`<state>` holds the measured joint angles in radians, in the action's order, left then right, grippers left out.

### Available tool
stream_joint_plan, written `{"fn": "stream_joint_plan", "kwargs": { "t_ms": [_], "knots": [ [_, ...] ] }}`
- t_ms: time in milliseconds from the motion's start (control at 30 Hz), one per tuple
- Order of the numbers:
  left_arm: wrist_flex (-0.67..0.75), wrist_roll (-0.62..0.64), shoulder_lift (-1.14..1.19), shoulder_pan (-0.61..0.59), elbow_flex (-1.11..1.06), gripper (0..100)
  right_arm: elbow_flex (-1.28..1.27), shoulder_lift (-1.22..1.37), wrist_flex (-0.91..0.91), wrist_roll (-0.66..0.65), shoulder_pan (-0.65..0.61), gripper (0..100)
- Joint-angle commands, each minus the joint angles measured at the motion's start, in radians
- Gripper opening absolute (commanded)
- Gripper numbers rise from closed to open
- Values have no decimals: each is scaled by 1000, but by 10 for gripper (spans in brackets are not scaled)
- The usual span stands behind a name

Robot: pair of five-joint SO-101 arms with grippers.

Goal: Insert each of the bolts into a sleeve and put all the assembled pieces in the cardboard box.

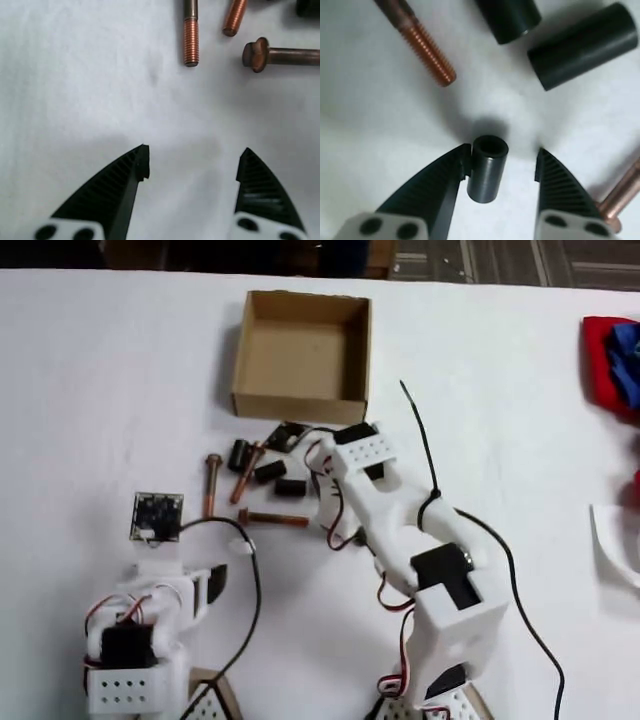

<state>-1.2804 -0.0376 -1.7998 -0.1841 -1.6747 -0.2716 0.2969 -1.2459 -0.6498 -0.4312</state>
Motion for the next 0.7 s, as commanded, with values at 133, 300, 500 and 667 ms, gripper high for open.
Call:
{"fn": "stream_joint_plan", "kwargs": {
  "t_ms": [133, 300, 500, 667],
  "knots": [
    [-3, 8, -20, -9, -18, 298, -61, -8, -8, -3, 7, 215],
    [-3, 8, -20, -9, -18, 298, -78, -8, -4, 0, 8, 171],
    [-3, 8, -20, -9, -18, 298, -77, -4, -1, 51, 7, 59],
    [-3, 8, -20, -9, -18, 298, -77, -1, -1, 84, -7, 38]
  ]
}}
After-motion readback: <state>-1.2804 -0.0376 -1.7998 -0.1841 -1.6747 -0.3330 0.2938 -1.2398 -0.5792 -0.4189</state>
